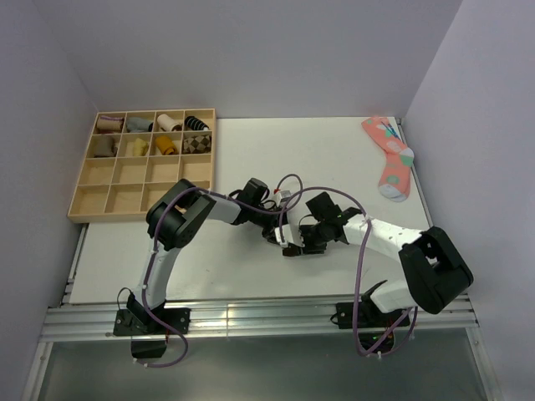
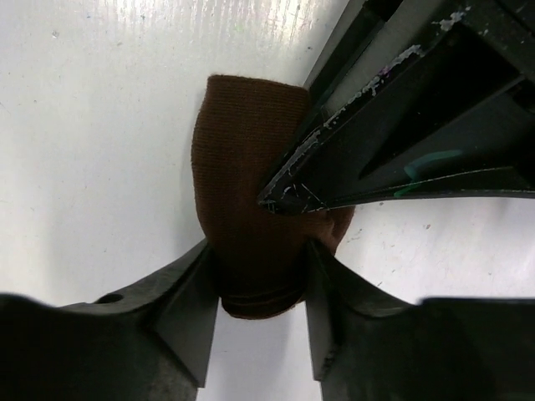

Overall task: Roll the socks
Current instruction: Roll the sock at the center of the board.

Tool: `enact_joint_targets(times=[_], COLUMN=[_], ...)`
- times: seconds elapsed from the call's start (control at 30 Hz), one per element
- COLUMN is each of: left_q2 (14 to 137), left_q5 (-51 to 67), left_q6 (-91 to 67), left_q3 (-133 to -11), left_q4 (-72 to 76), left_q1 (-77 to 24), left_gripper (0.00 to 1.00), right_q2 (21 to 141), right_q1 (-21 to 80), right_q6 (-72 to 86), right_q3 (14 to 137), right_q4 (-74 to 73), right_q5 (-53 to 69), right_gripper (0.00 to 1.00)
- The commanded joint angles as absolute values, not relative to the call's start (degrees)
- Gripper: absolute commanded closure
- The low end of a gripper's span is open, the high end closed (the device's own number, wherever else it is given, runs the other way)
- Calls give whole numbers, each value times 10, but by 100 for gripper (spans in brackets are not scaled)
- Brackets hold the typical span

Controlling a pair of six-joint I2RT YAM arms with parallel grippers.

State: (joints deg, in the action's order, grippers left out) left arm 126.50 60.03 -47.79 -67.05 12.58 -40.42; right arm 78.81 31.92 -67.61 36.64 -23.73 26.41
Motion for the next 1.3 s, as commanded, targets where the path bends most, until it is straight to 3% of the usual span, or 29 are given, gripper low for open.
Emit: enact_joint_targets(times=[0.0,0.3,0.47,0.9,1.03,1.27], left_q2=[1293,1267,1222,1050,1001,986], left_q5=[545,520,447,197,156,115], left_q6=[-463,-518,-542,-672,-697,-715], left_q3=[-646,-622,-612,-467,-420,-406], left_q4=[90,139,137,221,240,237], left_q1=[-398,-388,-388,-387,-389,-403], left_gripper=[100,99,92,72,65,62], right_q2=[813,844,862,884,888,900], right_q1=[329,335,336,339,342,347], right_q6=[-659,-648,-625,-559,-550,-536], right_q3=[379,413,439,449,452,461], right_q4=[-262,-301,-322,-301,-297,-303], right_q5=[267,271,264,216,205,193], right_gripper=[55,74,85,93,94,94])
